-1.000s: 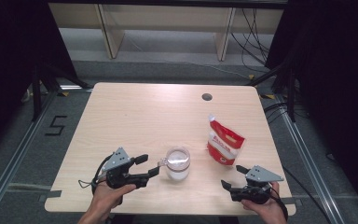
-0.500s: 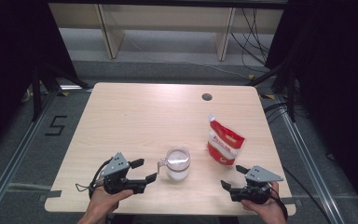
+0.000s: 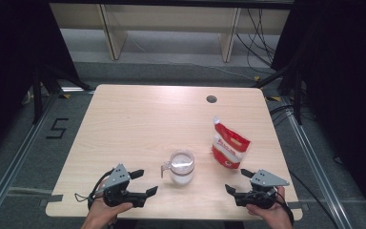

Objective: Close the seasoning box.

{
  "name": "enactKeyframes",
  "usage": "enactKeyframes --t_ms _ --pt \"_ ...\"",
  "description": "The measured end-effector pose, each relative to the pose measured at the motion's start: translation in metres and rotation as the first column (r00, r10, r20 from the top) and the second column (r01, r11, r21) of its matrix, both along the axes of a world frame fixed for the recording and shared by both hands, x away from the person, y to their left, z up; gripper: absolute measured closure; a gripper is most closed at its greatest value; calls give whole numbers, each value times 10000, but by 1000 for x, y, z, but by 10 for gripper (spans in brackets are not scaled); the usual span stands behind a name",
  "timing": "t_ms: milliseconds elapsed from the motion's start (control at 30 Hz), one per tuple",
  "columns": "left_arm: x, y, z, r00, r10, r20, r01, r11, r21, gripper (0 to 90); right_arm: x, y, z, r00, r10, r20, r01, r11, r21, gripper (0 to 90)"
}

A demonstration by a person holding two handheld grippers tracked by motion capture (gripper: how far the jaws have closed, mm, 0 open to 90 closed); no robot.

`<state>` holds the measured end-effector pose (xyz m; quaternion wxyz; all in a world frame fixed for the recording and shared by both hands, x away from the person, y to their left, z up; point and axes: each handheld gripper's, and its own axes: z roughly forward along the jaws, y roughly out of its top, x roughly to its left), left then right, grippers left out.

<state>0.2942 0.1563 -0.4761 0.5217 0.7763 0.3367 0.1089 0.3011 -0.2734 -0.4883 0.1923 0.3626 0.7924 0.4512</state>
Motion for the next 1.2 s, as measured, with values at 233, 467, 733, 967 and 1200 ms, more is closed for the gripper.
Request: enactKeyframes --t_ms 233,467,733,967,1200 --pt "-4 1 -9 10000 -61 -79 65 9984 561 196 0 1 -1 10000 -10 18 10 10000 16 177" --pt "-8 4 -18 9994 75 -347 -44 9959 902 190 0 1 -1 9999 56 -106 -57 9999 -104 176" --pt "-8 4 -24 9997 -37 -230 68 9908 1354 186 0 1 -1 9997 187 -126 -189 9997 -156 173" --pt "-8 4 -25 9993 151 -353 -105 9918 1275 184 0 1 -1 9998 165 -140 -167 9997 -163 171" --pt "-7 4 -25 9995 115 -306 -72 9906 1369 184 1 2 -1 9998 198 -89 -199 9997 -172 172"
